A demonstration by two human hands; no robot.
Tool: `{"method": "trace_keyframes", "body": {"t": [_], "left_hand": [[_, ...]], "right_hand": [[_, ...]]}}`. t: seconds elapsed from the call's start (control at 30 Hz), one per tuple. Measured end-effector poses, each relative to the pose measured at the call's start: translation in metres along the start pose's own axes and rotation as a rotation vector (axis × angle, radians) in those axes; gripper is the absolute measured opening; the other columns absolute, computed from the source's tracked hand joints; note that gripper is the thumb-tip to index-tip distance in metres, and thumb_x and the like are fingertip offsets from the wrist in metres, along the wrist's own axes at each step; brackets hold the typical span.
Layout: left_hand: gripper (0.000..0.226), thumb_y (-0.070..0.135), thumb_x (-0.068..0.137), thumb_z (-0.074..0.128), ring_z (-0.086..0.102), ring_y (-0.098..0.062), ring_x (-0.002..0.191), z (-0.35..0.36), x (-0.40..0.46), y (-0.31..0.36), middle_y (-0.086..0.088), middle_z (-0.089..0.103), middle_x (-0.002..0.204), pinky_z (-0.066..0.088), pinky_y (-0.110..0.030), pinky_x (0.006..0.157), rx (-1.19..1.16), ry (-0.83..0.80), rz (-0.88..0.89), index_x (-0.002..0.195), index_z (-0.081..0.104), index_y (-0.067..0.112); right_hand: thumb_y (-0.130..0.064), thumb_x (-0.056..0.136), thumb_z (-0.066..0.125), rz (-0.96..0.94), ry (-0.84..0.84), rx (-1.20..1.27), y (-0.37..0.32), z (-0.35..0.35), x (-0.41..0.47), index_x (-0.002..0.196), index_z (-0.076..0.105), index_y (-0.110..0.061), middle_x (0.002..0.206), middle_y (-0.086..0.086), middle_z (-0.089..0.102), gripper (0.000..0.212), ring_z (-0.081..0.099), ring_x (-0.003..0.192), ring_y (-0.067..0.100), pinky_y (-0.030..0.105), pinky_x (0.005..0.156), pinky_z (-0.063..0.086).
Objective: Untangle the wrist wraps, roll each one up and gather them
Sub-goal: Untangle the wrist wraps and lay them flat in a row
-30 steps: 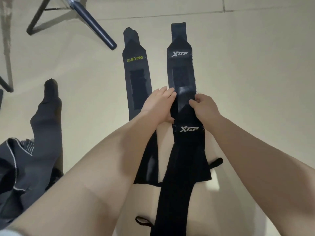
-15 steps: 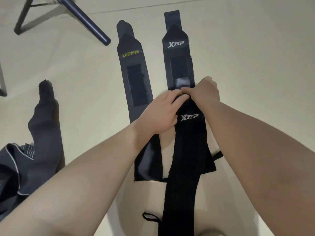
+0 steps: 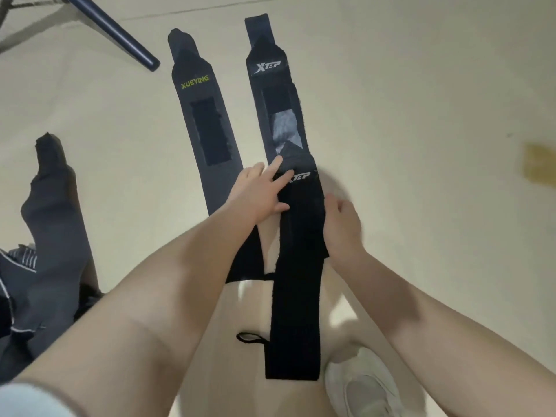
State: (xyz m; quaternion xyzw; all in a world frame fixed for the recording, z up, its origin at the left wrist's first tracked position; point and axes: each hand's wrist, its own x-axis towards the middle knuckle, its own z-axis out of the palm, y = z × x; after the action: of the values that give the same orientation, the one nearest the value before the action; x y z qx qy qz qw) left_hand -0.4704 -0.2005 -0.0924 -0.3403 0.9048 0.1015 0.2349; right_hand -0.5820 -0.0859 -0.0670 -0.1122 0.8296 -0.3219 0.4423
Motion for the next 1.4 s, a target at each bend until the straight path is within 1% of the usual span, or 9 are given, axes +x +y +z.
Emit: {"method": "trace_keyframes", "body": {"t": [0.1, 0.23, 0.53, 0.63, 0.7, 0.83, 0.97, 1.1, 1.4], "left_hand": [[0.073, 0.047, 0.093, 0.05, 0.012, -0.032, 0.142, -0.002, -0.001, 0.014, -0.007, 0.0, 0.159, 0.016, -0.047, 0.114, -0.104, -0.025, -0.101, 0.15, 0.01, 0.026], [0.075, 0.04, 0.092, 0.055, 0.007, -0.034, 0.142, -0.007, -0.002, 0.031, -0.011, -0.002, 0.158, 0.013, -0.047, 0.114, -0.077, -0.048, -0.199, 0.149, 0.011, 0.02], [0.032, 0.002, 0.088, 0.047, 0.045, -0.028, 0.11, 0.004, -0.024, 0.068, -0.01, 0.05, 0.116, 0.032, -0.033, 0.081, -0.001, 0.202, -0.065, 0.119, 0.045, 0.009], [0.021, 0.025, 0.098, 0.036, 0.048, -0.029, 0.104, 0.011, -0.039, 0.067, -0.009, 0.052, 0.103, 0.033, -0.033, 0.077, -0.354, 0.219, -0.14, 0.111, 0.047, 0.011], [0.041, 0.043, 0.097, 0.033, 0.043, -0.031, 0.118, 0.01, -0.047, 0.066, -0.013, 0.049, 0.124, 0.036, -0.038, 0.092, -0.483, 0.146, -0.177, 0.128, 0.041, 0.016], [0.057, 0.055, 0.096, 0.027, 0.022, -0.028, 0.137, 0.024, -0.06, 0.055, -0.007, 0.032, 0.146, 0.021, -0.043, 0.112, -0.204, -0.022, -0.089, 0.136, 0.038, 0.016], [0.057, 0.05, 0.098, 0.027, 0.011, -0.028, 0.143, 0.029, -0.066, 0.046, -0.007, 0.016, 0.156, 0.015, -0.042, 0.116, -0.109, 0.009, -0.05, 0.142, 0.033, 0.013], [0.056, 0.038, 0.1, 0.035, 0.007, -0.024, 0.145, 0.017, -0.071, 0.06, -0.005, 0.013, 0.158, 0.005, -0.038, 0.117, -0.2, 0.179, 0.04, 0.149, 0.02, 0.014], [0.062, 0.049, 0.1, 0.021, 0.003, -0.023, 0.145, 0.004, -0.04, 0.048, -0.002, 0.006, 0.159, 0.006, -0.042, 0.118, -0.052, -0.086, -0.062, 0.15, 0.013, 0.014]], "right_hand": [[-0.051, 0.093, 0.043, 0.132, -0.185, 0.056, 0.022, -0.012, -0.024, 0.11, 0.053, -0.024, 0.109, -0.004, 0.057, 0.033, 0.054, 0.105, 0.018, 0.041, 0.098, 0.043], [-0.026, 0.091, 0.061, 0.027, -0.346, -0.014, 0.026, -0.042, -0.04, 0.116, 0.054, -0.012, 0.109, 0.0, 0.063, 0.03, 0.061, 0.096, 0.015, 0.029, 0.085, 0.05], [-0.014, 0.091, 0.057, -0.218, -0.055, -0.396, 0.053, -0.049, -0.035, 0.127, 0.041, -0.01, 0.122, 0.008, 0.053, 0.039, 0.054, 0.101, 0.023, 0.029, 0.077, 0.042], [-0.008, 0.09, 0.055, -0.447, 0.097, -0.677, 0.06, -0.05, -0.04, 0.114, 0.046, -0.009, 0.114, 0.007, 0.049, 0.026, 0.053, 0.094, 0.024, 0.033, 0.072, 0.041], [-0.005, 0.089, 0.053, -0.671, 0.135, -0.872, 0.065, -0.05, -0.043, 0.118, 0.05, -0.008, 0.119, 0.011, 0.046, 0.029, 0.052, 0.102, 0.032, 0.039, 0.079, 0.044], [-0.006, 0.089, 0.055, -0.85, 0.201, -0.937, 0.069, -0.051, -0.047, 0.126, 0.056, -0.01, 0.133, 0.015, 0.049, 0.037, 0.047, 0.121, 0.039, 0.05, 0.099, 0.04], [-0.026, 0.1, 0.038, -0.664, -0.053, -1.258, 0.072, -0.051, -0.035, 0.144, 0.029, -0.015, 0.154, 0.004, 0.025, 0.046, 0.012, 0.144, 0.024, 0.041, 0.115, 0.01], [-0.037, 0.101, 0.032, -0.625, -0.151, -1.289, 0.068, -0.046, -0.028, 0.151, 0.009, -0.022, 0.158, 0.005, 0.014, 0.058, 0.022, 0.141, 0.025, 0.038, 0.111, 0.023], [-0.037, 0.099, 0.037, -0.553, -0.349, -1.364, 0.03, -0.029, -0.008, 0.151, 0.001, -0.031, 0.159, 0.005, -0.003, 0.064, 0.02, 0.139, 0.033, 0.043, 0.105, 0.03]]}}
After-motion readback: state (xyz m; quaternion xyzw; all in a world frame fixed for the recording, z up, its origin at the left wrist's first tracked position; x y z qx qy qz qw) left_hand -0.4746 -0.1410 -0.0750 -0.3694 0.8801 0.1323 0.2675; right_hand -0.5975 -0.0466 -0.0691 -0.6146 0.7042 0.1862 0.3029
